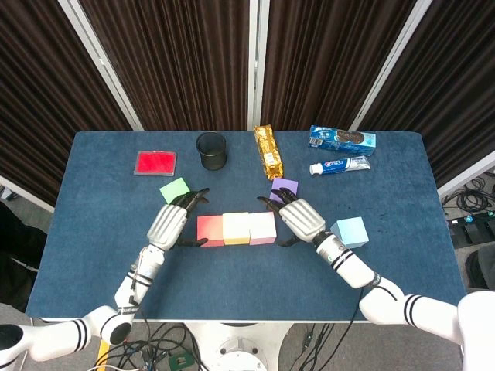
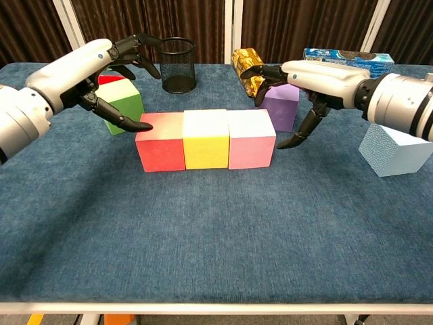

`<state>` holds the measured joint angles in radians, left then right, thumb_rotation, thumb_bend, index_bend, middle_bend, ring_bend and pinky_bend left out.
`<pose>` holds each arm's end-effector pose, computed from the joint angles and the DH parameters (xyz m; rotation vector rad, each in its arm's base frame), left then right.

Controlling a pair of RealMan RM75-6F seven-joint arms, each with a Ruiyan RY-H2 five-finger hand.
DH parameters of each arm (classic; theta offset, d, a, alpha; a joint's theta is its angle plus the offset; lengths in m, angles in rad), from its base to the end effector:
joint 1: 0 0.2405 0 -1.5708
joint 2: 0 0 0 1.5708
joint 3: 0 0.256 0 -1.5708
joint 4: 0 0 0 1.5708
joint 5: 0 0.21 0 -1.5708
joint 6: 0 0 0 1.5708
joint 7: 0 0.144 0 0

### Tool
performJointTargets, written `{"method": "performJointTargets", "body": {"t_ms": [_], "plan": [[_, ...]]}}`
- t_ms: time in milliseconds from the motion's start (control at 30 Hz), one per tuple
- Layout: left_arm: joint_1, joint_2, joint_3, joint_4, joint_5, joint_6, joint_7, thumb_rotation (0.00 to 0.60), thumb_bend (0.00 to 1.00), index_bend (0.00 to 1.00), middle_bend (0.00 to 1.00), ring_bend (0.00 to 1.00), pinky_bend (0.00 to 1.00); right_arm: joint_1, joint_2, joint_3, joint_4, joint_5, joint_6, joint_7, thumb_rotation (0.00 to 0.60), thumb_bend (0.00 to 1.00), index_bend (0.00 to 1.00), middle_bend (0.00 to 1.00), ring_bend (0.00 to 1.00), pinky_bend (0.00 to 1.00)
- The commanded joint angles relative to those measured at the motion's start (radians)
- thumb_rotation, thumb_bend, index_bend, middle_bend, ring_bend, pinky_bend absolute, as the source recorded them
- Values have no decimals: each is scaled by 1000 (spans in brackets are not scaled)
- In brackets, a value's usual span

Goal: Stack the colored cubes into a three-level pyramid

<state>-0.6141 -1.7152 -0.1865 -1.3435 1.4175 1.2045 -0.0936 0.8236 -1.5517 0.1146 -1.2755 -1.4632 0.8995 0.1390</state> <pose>-0.1429 0.3173 -0.0266 -1.6421 -1.1246 -1.4218 -0.1391 -0.3617 -0.0211 2.0685 -0.9474 1.1001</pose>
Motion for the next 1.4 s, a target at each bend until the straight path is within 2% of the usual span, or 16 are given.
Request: {"method": "performJointTargets", "body": {"t_ms": [33,500,900,1400], "plan": [[5,6,1,-6,-3,3,4,600,72,82,263,120,220,6,-10,5,13,0,-1,-2,600,35,0,298,0,0],[27,37,5,-33,0,29,7,600,69,81,263,120,217,17,-27,9,37,3,-6,-11,600,124,0,375,0,0],[36,42,4,-22,-10,29,-8,600,68,81,263,120,216,37,8,6,38,-8,-31,-25,600,128,0,377,0,0],[34,48,1,-14,-11,22,-13,600,69,81,263,120,216,55,-41,0,108,-41,-11,64,600,133,0,378,0,0]]}}
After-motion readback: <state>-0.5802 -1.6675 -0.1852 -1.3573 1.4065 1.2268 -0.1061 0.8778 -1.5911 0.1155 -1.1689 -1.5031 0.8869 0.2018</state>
